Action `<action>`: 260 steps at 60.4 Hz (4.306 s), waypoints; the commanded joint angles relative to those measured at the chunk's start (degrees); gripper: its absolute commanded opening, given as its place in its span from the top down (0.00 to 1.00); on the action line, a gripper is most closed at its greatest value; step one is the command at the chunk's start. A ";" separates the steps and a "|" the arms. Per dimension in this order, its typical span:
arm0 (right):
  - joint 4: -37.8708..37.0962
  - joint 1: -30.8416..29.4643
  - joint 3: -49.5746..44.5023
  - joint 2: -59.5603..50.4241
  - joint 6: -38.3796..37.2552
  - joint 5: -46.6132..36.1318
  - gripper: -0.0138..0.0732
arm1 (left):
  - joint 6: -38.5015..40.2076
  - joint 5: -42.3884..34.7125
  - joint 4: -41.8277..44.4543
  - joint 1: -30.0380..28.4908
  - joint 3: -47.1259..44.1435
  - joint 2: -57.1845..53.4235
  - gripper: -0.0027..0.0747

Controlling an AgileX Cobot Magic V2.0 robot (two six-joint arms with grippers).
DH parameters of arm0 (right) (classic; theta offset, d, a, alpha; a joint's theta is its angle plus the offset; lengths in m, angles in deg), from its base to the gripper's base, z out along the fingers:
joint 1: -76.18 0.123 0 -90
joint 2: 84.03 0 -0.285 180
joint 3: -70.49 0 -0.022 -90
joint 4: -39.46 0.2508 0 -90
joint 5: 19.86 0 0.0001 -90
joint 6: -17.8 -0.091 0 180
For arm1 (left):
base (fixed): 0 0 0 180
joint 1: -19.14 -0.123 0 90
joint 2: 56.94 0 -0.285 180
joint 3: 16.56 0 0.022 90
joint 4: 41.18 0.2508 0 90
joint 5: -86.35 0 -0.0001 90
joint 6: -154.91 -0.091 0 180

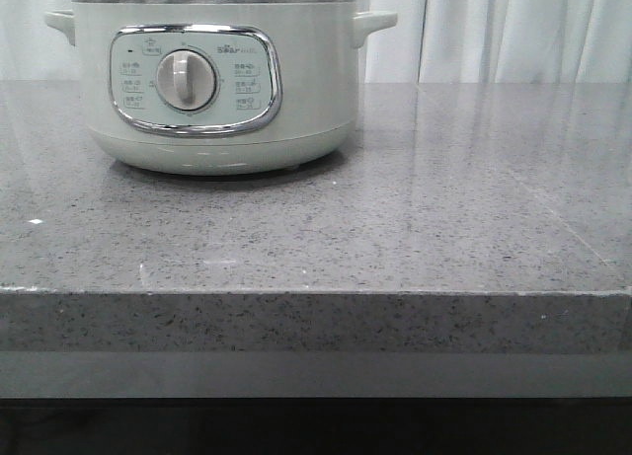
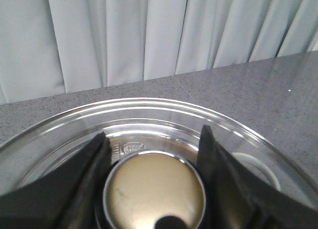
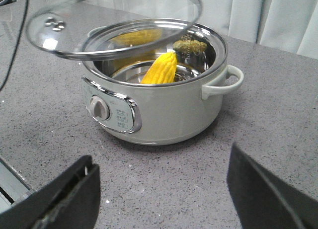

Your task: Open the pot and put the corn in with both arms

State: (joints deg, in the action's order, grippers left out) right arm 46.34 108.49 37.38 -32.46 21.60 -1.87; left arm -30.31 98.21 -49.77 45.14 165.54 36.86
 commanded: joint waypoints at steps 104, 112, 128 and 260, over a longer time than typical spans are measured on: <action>0.06 0.01 1.46 -0.48 0.11 -4.98 0.21 | 0.21 -10.00 1.20 0.43 7.43 9.44 0.72; 0.06 0.01 1.46 -0.48 0.11 -4.98 0.21 | 0.21 -10.01 -0.75 0.43 7.43 9.67 0.72; 0.06 0.01 1.46 -0.48 0.11 -4.98 0.21 | 0.21 -9.90 -1.36 0.43 7.43 9.79 0.72; 0.06 0.01 1.46 0.06 0.11 -4.12 0.30 | 0.21 19.54 2.91 0.43 -33.35 -54.22 0.56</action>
State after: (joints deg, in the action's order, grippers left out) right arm 46.34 108.49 37.38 -32.46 21.52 -1.99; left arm -30.31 122.44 -46.71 45.14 130.85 -17.51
